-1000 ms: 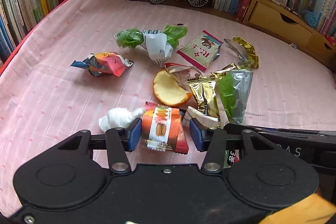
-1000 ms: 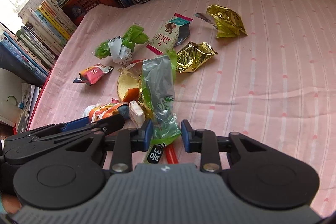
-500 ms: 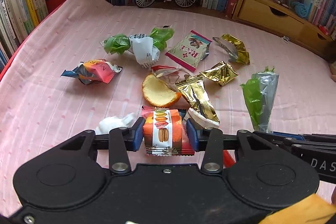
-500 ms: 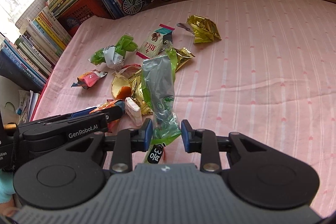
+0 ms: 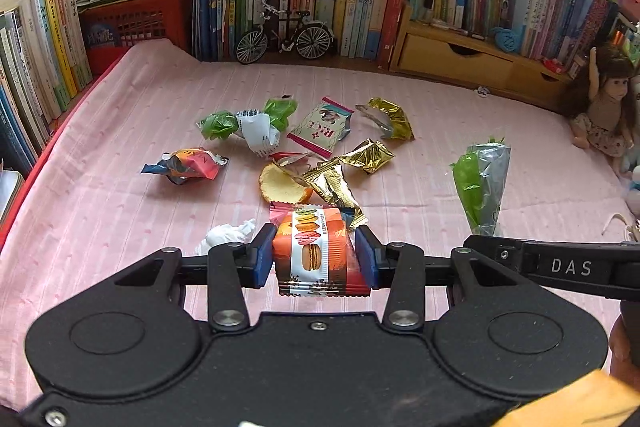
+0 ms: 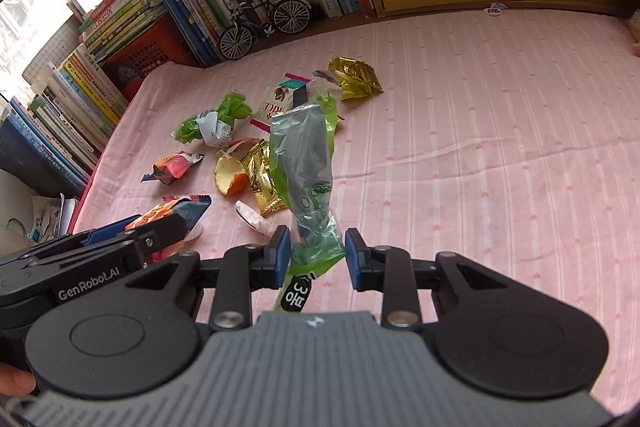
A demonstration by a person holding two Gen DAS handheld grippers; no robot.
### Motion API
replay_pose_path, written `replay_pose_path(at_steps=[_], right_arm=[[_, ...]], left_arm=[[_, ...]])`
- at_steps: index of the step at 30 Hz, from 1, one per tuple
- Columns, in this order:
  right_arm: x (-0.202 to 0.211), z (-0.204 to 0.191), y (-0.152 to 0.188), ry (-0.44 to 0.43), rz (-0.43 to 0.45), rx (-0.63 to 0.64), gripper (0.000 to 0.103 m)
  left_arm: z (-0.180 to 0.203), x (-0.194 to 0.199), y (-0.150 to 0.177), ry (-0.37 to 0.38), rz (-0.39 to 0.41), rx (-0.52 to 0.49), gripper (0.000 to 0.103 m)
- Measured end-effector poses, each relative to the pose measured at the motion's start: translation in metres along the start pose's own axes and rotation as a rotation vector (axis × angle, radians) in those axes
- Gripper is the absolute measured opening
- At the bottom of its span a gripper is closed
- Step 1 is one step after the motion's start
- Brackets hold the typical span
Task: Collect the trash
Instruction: 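Lift both held wrappers and lower them into the trash bin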
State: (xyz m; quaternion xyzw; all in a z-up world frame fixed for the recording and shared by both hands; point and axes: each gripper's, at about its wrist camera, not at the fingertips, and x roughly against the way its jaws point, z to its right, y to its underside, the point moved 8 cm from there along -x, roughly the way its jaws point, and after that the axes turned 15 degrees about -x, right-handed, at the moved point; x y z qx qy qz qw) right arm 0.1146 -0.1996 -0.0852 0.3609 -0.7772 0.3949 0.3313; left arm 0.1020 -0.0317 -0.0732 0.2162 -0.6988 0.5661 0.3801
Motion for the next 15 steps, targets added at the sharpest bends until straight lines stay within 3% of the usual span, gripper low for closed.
replay_pose_path(at_steps=[9, 15], right_arm=[[0.079, 0.002, 0.047, 0.049, 0.145, -0.1, 0.034], [0.109, 0.008, 0.098, 0.068, 0.149, -0.115, 0.034]], left_arm=[[0.005, 0.079, 0.045, 0.082, 0.066, -0.069, 0.04], [0.011, 0.119, 0.102, 0.091, 0.03, -0.085, 0.04]])
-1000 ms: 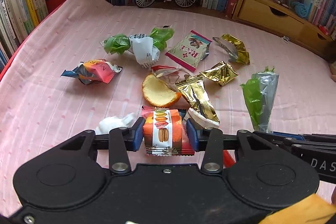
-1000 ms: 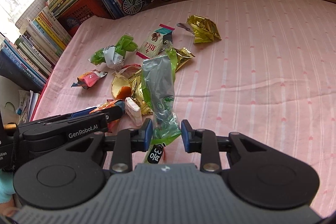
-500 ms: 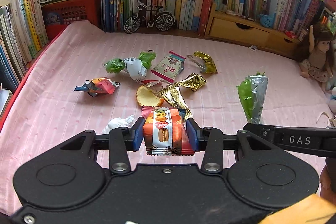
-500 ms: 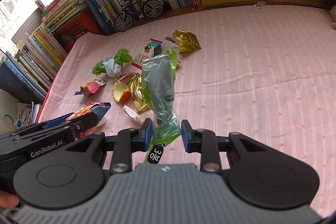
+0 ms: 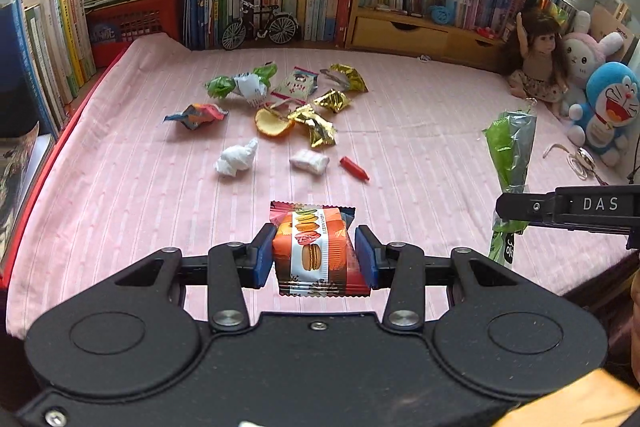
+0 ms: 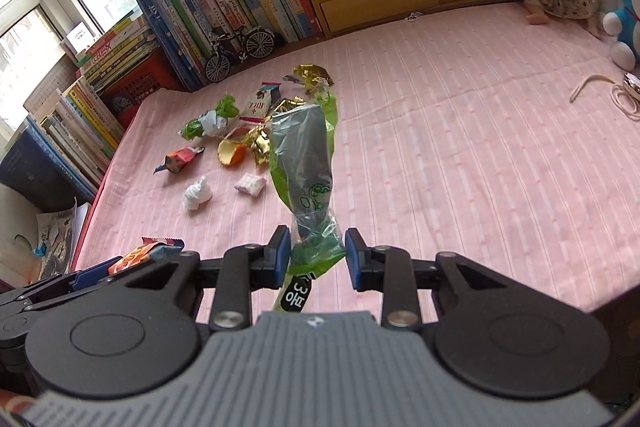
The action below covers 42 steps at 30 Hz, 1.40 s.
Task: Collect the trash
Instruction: 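Lift both held wrappers and lower them into the trash bin, then open both grippers to drop the wrappers into the bin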
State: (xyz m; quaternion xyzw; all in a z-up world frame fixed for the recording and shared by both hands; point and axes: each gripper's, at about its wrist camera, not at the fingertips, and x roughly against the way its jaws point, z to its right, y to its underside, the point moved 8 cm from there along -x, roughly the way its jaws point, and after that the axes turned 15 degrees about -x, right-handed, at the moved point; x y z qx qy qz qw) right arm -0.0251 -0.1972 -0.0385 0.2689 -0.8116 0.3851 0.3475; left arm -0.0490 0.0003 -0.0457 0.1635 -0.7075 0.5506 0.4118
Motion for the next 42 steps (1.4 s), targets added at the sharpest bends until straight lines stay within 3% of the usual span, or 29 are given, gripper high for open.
replay_pose_path(at_steps=[11, 20, 26, 36, 42], right_arm=[[0.026, 0.013, 0.08, -0.048, -0.103, 0.128, 0.034], [0.027, 0.045, 0.144, -0.068, -0.19, 0.155, 0.035], [-0.005, 0.063, 0.179, -0.065, -0.257, 0.125, 0.035], [-0.115, 0.115, 0.252, 0.008, -0.354, 0.102, 0.035], [-0.165, 0.138, 0.281, 0.039, -0.388, 0.115, 0.036]], left_arm=[[0.015, 0.051, 0.093, -0.062, -0.028, 0.123, 0.04], [0.046, 0.067, 0.159, -0.098, -0.098, 0.132, 0.04], [0.055, 0.03, 0.196, -0.11, -0.139, 0.126, 0.041], [0.061, -0.082, 0.3, -0.081, -0.253, 0.171, 0.041], [0.058, -0.127, 0.334, -0.069, -0.283, 0.184, 0.041]])
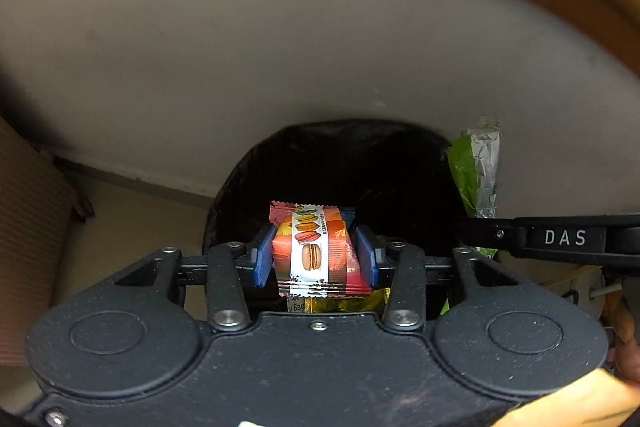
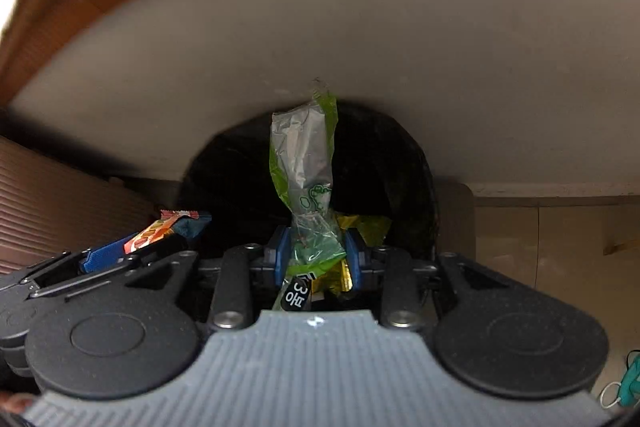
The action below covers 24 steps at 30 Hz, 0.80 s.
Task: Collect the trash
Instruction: 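Open both grippers to drop the wrappers into the bin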
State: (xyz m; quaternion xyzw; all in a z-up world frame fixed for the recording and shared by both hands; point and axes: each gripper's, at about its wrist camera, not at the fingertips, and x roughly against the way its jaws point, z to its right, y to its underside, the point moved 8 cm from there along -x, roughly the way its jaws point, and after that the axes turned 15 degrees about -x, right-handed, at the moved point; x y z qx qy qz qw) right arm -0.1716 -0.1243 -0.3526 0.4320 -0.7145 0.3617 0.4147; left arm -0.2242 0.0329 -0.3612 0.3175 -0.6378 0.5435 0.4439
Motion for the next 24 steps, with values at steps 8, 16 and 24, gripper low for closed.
replay_pose_path(at_steps=[8, 16, 24], right_arm=[[-0.008, -0.003, -0.002, 0.018, -0.006, 0.01, 0.063], [0.047, -0.025, -0.027, 0.012, 0.025, 0.014, 0.064], [0.15, -0.076, -0.062, -0.01, 0.126, 0.057, 0.065]], left_arm=[[-0.003, -0.006, -0.007, 0.021, -0.014, 0.047, 0.076], [-0.021, 0.058, -0.05, 0.0, 0.044, 0.062, 0.079], [-0.031, 0.171, -0.143, -0.02, 0.24, -0.018, 0.095]])
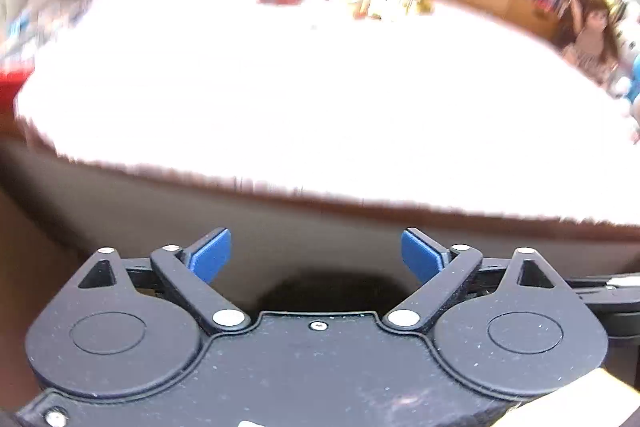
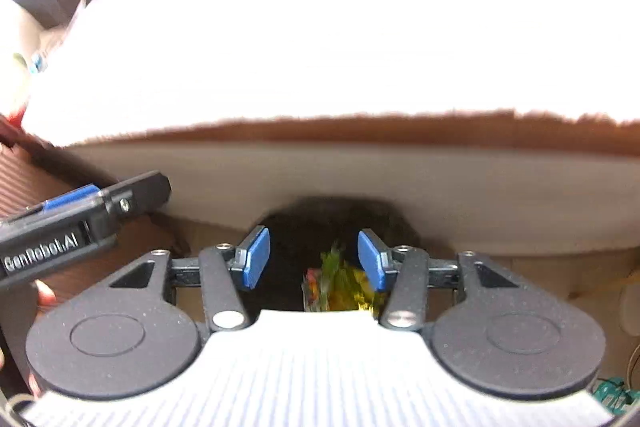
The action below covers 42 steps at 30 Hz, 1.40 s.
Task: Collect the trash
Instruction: 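Open both grippers to drop the wrappers into the bin, then grasp the white crumpled tissue with the left gripper while the right gripper grasps the small red cap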
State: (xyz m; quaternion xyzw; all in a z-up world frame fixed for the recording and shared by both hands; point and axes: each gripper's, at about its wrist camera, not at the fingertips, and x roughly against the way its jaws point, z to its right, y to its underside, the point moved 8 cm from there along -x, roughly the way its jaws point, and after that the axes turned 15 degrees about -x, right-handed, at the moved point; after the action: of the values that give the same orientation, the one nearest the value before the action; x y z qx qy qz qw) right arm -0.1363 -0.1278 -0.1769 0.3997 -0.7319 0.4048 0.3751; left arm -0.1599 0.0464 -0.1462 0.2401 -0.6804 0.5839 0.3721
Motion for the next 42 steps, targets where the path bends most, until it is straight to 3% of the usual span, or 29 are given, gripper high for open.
replay_pose_path(at_steps=[8, 12, 16, 22, 31, 39, 42], right_arm=[[0.077, -0.038, -0.081, 0.046, 0.196, 0.018, 0.068], [0.099, -0.049, -0.122, 0.077, 0.302, 0.013, 0.067], [0.091, -0.059, -0.152, 0.097, 0.32, 0.034, 0.062], [0.042, -0.068, -0.19, 0.114, 0.28, 0.08, 0.051], [-0.036, -0.069, -0.24, 0.101, 0.171, 0.13, 0.047], [-0.077, -0.062, -0.254, 0.083, 0.068, 0.168, 0.045], [-0.087, -0.059, -0.255, 0.071, 0.033, 0.17, 0.044]], left_arm=[[-0.029, 0.032, -0.114, 0.033, 0.113, 0.009, 0.096], [-0.051, 0.023, -0.156, 0.013, 0.13, 0.044, 0.092], [-0.066, -0.006, -0.189, 0.006, 0.117, 0.05, 0.088], [-0.061, -0.066, -0.215, -0.022, 0.085, -0.013, 0.062], [-0.06, -0.151, -0.225, -0.073, -0.005, 0.011, 0.06], [-0.061, -0.201, -0.228, -0.104, -0.049, 0.056, 0.059], [-0.062, -0.213, -0.228, -0.122, -0.075, 0.061, 0.051]])
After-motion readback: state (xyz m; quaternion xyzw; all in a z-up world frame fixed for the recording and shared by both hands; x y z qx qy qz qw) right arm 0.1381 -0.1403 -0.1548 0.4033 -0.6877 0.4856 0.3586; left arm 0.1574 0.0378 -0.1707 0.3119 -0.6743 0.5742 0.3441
